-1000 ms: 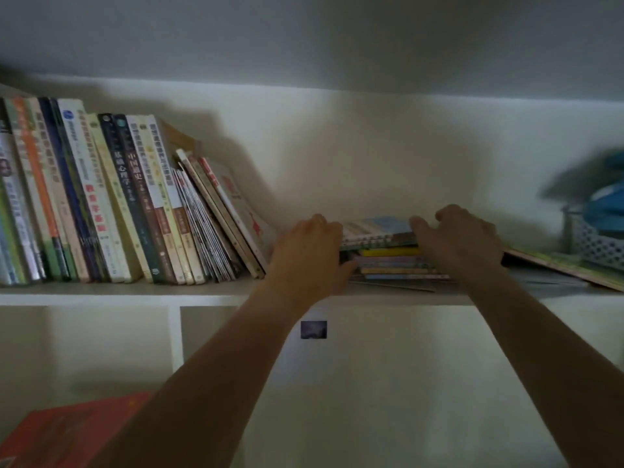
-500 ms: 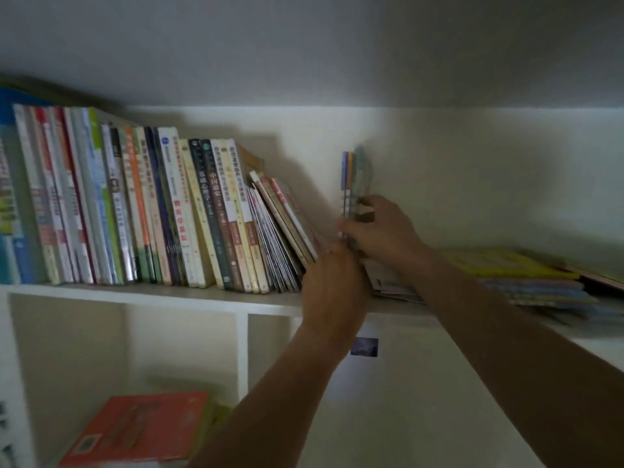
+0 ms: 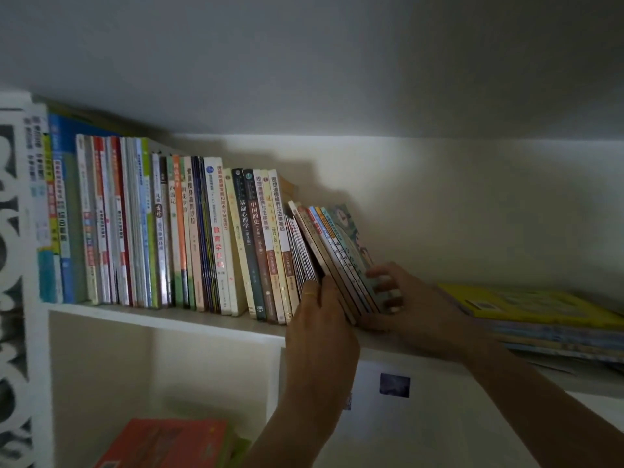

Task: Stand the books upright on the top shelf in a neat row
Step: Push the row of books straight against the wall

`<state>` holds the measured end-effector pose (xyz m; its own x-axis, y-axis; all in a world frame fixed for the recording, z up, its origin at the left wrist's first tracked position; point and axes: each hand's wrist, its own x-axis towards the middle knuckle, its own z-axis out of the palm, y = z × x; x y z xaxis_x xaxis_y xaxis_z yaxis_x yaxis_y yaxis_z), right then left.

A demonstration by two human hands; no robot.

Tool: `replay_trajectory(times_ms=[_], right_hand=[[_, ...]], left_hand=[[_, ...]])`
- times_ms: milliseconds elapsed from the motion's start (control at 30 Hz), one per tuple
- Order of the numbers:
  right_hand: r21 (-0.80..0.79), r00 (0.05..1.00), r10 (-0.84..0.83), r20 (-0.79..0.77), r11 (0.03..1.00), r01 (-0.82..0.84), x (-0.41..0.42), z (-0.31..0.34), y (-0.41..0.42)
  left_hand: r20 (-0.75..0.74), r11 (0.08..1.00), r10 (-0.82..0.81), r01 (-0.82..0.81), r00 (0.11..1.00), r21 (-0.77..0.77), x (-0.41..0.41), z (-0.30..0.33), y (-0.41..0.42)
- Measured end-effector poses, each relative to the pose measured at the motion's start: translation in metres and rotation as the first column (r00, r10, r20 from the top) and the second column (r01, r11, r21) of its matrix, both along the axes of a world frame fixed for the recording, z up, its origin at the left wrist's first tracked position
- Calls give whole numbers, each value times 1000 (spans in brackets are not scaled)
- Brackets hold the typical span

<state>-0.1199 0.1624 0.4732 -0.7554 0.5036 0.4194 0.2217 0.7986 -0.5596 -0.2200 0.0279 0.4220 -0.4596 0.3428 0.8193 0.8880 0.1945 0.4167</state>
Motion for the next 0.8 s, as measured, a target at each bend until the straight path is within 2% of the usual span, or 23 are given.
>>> replay_trajectory(times_ms=[233,367,500,567,633,733,800], right_hand=[[214,973,-230,-38,949,232,-23,-6,-18],[265,957,-287,-38,921,286,-29,-7,-29],[459,913,-391,-118,793,400,-53,-10,-49],[493,895,-421,-149,753,436,-55,-14,-46],[458,902,-415,-122,782,422,-45,-16,-39],[331,950,-305,-65,892,308,-24,-24,-36],[320,957,-266,-112,903,288,-9,-31,-43]], left_hand=[[60,997,-48,44,997,66,-9,-1,-10],[49,996,0,-4,999,87,-15,-1,-17],[0,992,96,-95,995,85,-23,-2,-28],[-5,990,113,-112,994,83,-21,-4,-28],[44,992,98,-102,994,79,-12,-4,-26],[88,991,48,-58,995,122,-3,-8,-21],[97,989,2,-17,995,150,0,-15,-18]])
